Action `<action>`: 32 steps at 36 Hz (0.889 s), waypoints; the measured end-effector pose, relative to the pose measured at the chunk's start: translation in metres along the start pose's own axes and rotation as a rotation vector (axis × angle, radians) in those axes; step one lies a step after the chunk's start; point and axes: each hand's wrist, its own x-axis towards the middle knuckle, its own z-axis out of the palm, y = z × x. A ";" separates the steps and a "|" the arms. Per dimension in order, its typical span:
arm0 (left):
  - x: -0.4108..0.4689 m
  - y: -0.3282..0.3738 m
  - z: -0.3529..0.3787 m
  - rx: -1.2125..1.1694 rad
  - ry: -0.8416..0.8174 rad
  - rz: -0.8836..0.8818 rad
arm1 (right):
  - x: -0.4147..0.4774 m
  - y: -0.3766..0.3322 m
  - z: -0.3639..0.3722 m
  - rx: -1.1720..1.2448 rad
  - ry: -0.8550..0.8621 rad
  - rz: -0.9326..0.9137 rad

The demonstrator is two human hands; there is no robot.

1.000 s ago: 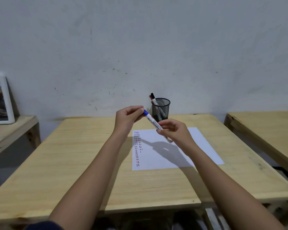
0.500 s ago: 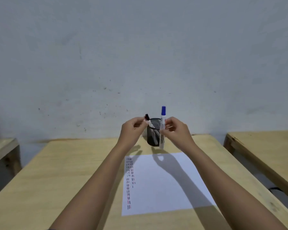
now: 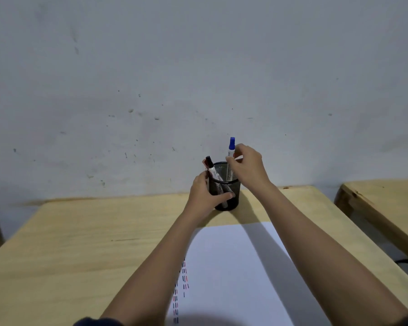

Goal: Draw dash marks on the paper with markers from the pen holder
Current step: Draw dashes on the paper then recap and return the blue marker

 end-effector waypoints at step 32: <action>0.013 -0.015 0.004 -0.139 -0.006 0.047 | 0.012 0.008 0.010 -0.176 -0.257 -0.002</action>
